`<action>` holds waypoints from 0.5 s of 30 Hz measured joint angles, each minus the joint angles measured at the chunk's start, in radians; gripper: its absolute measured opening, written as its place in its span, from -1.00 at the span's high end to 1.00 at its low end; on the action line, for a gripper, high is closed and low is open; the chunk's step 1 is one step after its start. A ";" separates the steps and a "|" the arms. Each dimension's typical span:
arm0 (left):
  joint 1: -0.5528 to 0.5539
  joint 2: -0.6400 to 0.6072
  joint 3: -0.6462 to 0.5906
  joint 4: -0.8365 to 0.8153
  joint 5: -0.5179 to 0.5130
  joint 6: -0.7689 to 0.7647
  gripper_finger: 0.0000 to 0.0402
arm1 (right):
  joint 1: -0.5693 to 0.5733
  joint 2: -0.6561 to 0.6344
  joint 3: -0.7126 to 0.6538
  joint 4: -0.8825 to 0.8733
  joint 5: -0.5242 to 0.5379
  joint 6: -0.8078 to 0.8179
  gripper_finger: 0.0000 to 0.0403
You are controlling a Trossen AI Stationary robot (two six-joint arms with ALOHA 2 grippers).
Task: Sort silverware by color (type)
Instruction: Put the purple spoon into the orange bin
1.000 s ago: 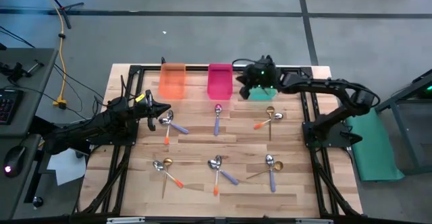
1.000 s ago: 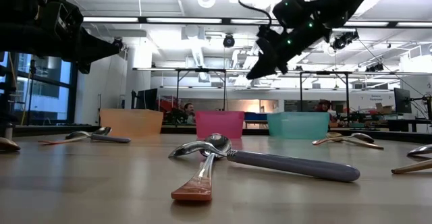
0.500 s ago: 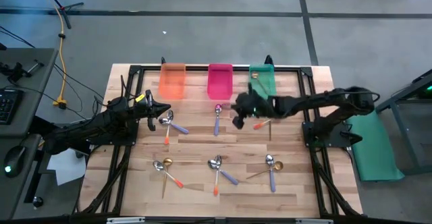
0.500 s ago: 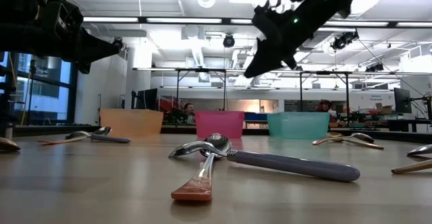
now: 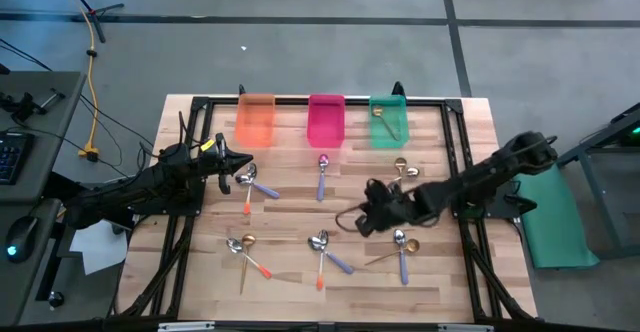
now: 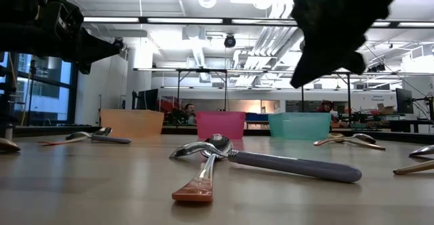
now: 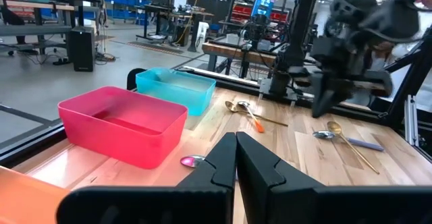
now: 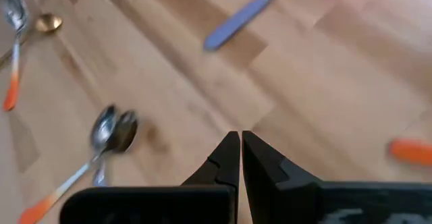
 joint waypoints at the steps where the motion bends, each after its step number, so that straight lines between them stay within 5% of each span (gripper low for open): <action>1: 0.000 0.000 0.000 0.000 0.000 0.000 0.98 | 0.019 0.010 0.000 0.001 0.002 0.030 1.00; 15: 0.000 0.000 0.000 0.000 0.000 0.000 0.98 | 0.141 0.323 0.349 -0.079 -0.023 0.024 0.99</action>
